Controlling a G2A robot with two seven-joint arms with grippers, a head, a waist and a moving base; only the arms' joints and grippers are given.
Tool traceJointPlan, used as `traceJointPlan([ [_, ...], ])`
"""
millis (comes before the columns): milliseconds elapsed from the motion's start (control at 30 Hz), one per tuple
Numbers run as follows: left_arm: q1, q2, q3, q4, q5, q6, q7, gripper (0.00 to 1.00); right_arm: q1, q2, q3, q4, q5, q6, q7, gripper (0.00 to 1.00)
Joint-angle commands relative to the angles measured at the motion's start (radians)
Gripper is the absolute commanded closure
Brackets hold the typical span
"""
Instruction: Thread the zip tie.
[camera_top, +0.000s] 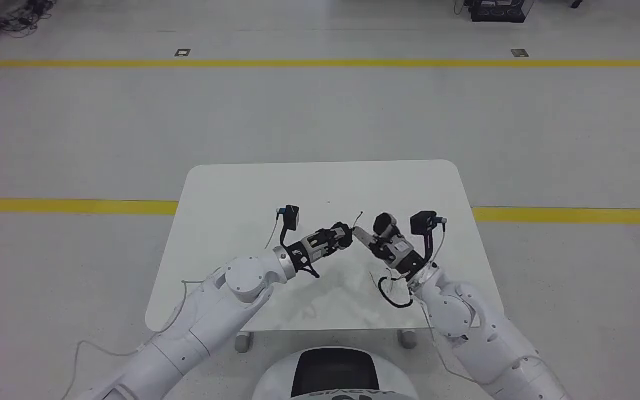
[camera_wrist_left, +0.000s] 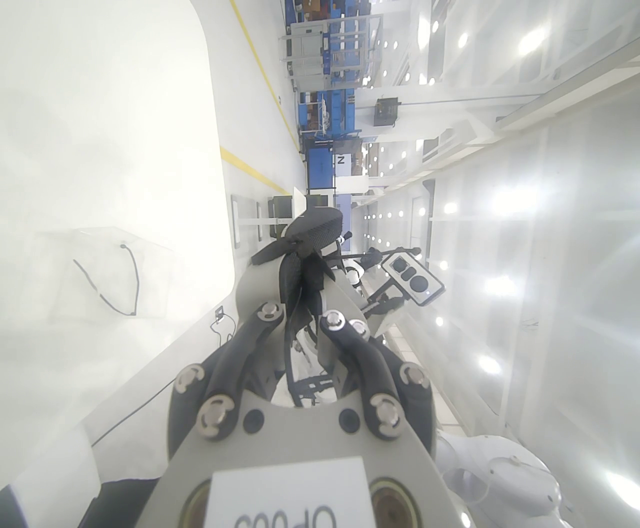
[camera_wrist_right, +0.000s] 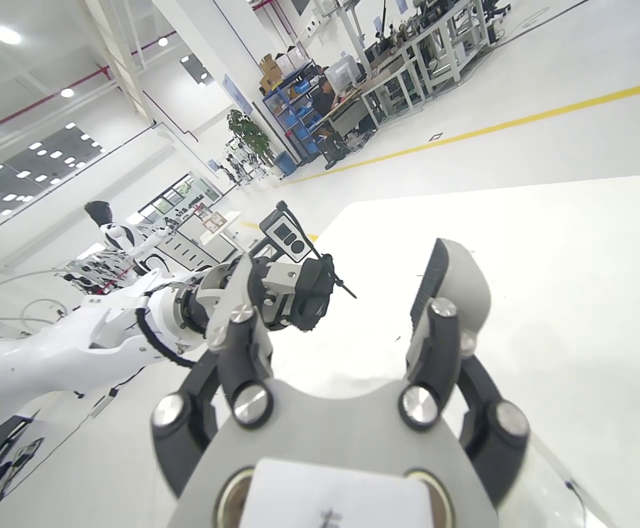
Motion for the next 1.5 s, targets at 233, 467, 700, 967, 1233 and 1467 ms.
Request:
traceJointPlan([
  [233,0.02,-0.008,-0.047,0.037,-0.215,-0.043,-0.053,1.0,0.002,0.008,0.046,-0.014,0.402,0.0,0.157,0.0],
  [467,0.021,-0.015,-0.07,0.093,-0.379,-0.058,-0.219,1.0,0.011,0.016,0.196,0.045,0.986,0.0,0.691,0.0],
  [700,0.01,-0.025,-0.06,0.117,-0.403,-0.092,-0.259,1.0,0.038,-0.003,0.223,0.136,1.149,0.0,0.923,0.0],
  [967,0.027,-0.033,-0.06,0.08,-0.468,-0.109,-0.301,1.0,0.065,-0.017,0.172,0.207,1.371,0.084,1.064,0.0],
  [1233,0.024,-0.045,-0.061,0.106,-0.577,-0.116,-0.474,1.0,0.163,-0.048,0.099,0.365,1.558,0.097,1.254,0.0],
  [1467,0.021,-0.047,-0.057,0.115,-0.577,-0.11,-0.493,1.0,0.213,-0.071,0.054,0.434,1.624,0.086,1.323,0.52],
])
